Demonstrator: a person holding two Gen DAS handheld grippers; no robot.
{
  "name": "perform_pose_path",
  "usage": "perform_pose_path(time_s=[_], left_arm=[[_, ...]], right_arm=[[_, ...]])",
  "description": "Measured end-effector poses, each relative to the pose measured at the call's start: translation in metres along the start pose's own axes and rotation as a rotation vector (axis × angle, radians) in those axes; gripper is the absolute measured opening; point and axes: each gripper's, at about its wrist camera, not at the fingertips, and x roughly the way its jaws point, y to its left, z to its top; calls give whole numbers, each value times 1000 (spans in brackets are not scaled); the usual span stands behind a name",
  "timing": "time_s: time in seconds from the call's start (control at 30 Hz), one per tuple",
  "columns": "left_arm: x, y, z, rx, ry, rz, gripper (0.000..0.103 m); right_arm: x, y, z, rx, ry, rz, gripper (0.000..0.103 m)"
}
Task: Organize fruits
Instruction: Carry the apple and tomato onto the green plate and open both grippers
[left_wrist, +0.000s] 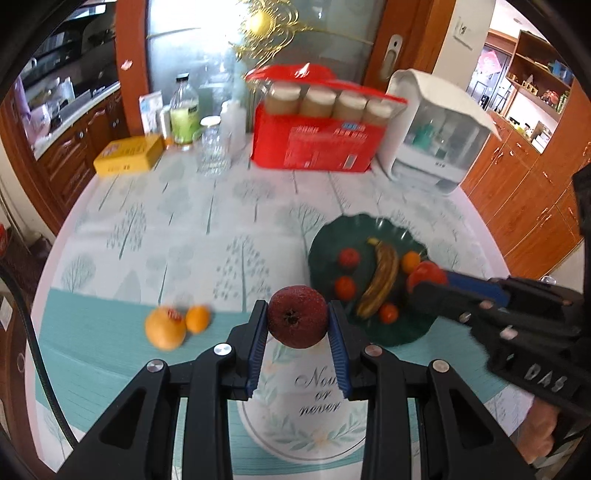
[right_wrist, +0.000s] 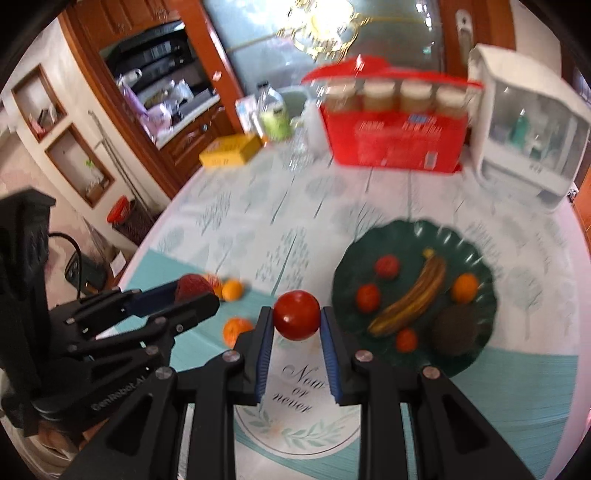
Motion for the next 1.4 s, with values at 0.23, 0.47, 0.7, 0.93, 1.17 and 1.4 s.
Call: perform_pose_path(time_s=[0.23,0.47,0.7,0.93,1.17,1.4], left_arm=[[-7,-26,48,11,-25,17,30],[-4,-49,90,9,-52,50,30],[23,-62,107,-5,-41,77,30],[91,-63,91,-22,70,86,31],[167,-54,60,-49,209,86,31],[213,-46,45,-82,273,78,31]], right_arm=[[-35,-33,47,35,-44,-1,25],[-44,-60,90,44,-63,-13,25],[-12,-91,114,60,-18,-5,25],[60,-120,101,58,114,-21,25],[130,-141,87,73,228,-15,25],[179,-151,73,81,317,-13,25]])
